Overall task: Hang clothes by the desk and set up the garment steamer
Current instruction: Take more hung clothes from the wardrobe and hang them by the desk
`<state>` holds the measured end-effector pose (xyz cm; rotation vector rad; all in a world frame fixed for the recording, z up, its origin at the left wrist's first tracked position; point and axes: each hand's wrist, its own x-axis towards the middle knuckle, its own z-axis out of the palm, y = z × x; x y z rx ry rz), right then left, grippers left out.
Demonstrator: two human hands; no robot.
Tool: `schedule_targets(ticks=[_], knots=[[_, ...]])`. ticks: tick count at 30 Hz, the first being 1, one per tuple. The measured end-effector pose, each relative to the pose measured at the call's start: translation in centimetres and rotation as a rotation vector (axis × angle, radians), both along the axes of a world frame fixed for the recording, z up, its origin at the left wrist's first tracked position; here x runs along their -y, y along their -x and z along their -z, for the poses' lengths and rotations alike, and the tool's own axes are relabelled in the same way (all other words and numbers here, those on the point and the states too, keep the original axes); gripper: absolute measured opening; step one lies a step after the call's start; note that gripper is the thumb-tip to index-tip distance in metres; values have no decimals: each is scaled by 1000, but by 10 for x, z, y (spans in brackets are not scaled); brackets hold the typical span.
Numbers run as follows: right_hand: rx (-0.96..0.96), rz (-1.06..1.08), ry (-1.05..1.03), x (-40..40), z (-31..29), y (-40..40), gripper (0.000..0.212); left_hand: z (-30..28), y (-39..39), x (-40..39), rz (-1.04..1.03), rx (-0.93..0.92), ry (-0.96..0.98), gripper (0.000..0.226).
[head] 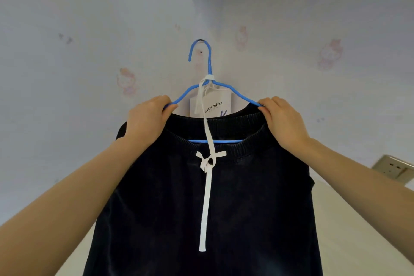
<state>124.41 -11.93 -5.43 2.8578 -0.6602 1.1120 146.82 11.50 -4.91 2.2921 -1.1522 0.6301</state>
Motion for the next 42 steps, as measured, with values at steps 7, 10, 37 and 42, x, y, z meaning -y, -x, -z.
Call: schedule_targets(ticks=[7,10,37,42], knots=[[-137,-20,-155,43,98,-45,25,94,-44,42,15,-170,-148,31],[-205,-30,-185,53,136,-64,24,133,-59,50,3,-255,-197,30],[-545,-109,-565,116,304,-165,22,305,-140,90,-144,-607,-582,22],[-536,-114,-589,119,303,-181,24,303,-159,101,-187,-620,-609,23]])
